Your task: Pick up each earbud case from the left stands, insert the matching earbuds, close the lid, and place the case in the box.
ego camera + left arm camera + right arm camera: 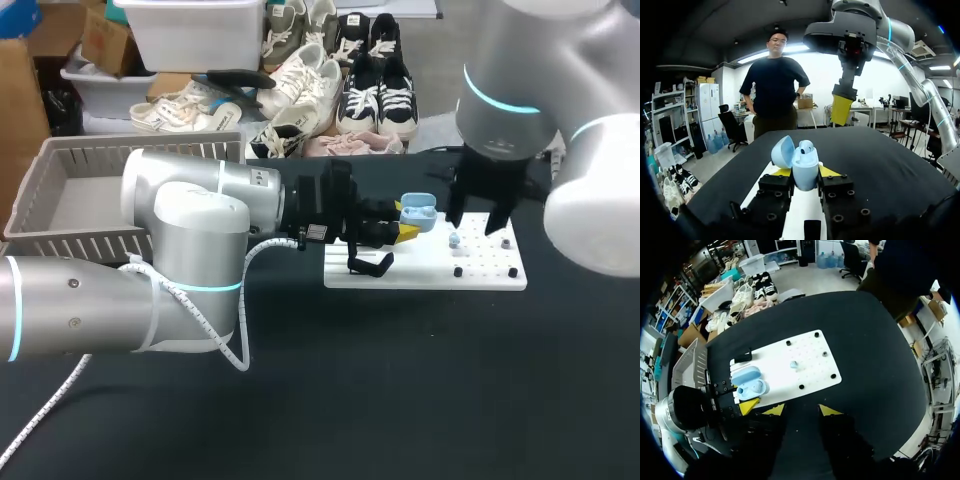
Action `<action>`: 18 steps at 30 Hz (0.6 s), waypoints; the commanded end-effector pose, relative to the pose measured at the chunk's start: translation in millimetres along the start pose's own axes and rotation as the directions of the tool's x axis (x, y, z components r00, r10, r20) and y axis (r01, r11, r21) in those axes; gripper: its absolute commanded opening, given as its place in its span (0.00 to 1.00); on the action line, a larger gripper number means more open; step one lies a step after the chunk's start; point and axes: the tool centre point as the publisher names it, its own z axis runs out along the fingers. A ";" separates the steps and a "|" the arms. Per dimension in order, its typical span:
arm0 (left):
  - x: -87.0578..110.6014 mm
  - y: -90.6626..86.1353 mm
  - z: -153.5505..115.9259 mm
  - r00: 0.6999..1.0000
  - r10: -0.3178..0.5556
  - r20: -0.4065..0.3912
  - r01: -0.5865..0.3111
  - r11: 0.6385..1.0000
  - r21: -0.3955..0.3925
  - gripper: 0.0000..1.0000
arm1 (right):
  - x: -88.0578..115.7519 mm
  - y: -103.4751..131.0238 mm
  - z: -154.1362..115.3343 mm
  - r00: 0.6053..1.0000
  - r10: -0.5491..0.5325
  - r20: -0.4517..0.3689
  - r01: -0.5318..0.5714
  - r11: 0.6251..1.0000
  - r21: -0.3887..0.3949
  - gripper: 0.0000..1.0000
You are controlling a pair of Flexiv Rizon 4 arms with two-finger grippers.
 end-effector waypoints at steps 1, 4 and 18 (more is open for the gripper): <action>0.3 -0.1 0.1 1.000 0.000 0.001 0.000 1.000 -0.002 0.00 | 3.0 -8.2 2.7 0.999 0.011 0.050 -0.009 1.000 -0.030 0.37; 0.3 -0.1 0.1 1.000 0.000 0.001 0.000 1.000 -0.002 0.00 | 2.4 -8.7 5.2 0.999 0.013 0.045 -0.012 1.000 -0.023 0.37; 3.0 2.0 -12.3 1.000 0.003 0.003 -0.003 1.000 -0.001 0.00 | 0.3 -10.5 15.3 0.999 0.028 0.025 -0.028 0.999 -0.022 0.38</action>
